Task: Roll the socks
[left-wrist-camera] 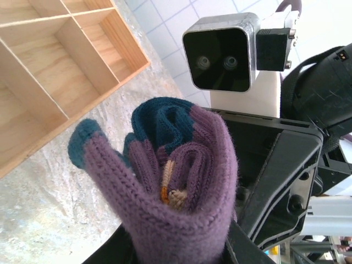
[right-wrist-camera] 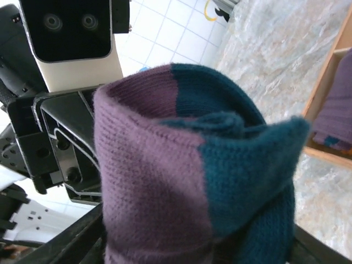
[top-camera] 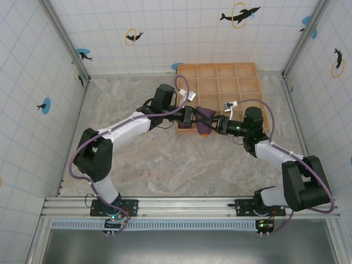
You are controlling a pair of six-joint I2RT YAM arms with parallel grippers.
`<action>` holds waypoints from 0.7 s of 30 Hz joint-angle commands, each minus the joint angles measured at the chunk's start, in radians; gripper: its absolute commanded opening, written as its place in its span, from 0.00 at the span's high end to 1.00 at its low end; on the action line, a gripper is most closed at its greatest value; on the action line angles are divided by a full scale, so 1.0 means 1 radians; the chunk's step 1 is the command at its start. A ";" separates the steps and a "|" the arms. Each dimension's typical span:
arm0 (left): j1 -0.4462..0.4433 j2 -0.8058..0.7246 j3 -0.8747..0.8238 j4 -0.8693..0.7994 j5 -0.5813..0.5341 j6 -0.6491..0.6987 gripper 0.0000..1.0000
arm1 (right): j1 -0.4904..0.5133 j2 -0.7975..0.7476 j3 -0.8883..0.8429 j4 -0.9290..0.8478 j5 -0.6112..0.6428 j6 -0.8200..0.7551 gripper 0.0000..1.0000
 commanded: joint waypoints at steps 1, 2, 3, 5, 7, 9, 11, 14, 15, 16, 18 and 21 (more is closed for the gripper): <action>0.013 -0.008 0.019 0.020 0.001 0.015 1.00 | 0.007 0.000 0.040 0.013 0.022 -0.015 0.44; 0.016 -0.010 0.015 0.023 -0.002 0.015 1.00 | 0.006 -0.004 0.043 0.000 0.027 -0.024 0.47; 0.018 -0.014 0.010 0.024 -0.006 0.013 1.00 | 0.007 -0.008 0.043 -0.013 0.034 -0.033 0.52; 0.025 -0.021 0.001 0.025 -0.019 0.012 1.00 | 0.007 -0.012 0.043 -0.031 0.044 -0.044 0.61; 0.030 -0.026 -0.002 0.021 -0.032 0.011 0.84 | 0.006 -0.014 0.042 -0.034 0.049 -0.048 0.67; 0.035 -0.032 -0.004 -0.005 -0.075 0.016 0.46 | 0.004 -0.014 0.048 -0.038 0.055 -0.049 0.70; 0.041 -0.042 -0.006 -0.037 -0.116 0.026 0.10 | 0.002 -0.016 0.060 -0.066 0.069 -0.064 0.75; 0.044 -0.058 -0.007 -0.077 -0.171 0.039 0.03 | 0.000 -0.006 0.100 -0.166 0.102 -0.111 0.81; 0.046 -0.061 -0.005 -0.099 -0.205 0.039 0.03 | -0.003 0.000 0.108 -0.181 0.110 -0.115 0.81; 0.049 -0.063 -0.002 -0.129 -0.230 0.045 0.03 | -0.008 0.009 0.120 -0.201 0.120 -0.119 0.82; 0.053 -0.077 -0.014 -0.159 -0.283 0.045 0.03 | -0.017 0.031 0.146 -0.250 0.138 -0.134 0.82; 0.055 -0.122 -0.060 -0.182 -0.389 0.037 0.03 | -0.029 0.074 0.209 -0.394 0.195 -0.202 0.84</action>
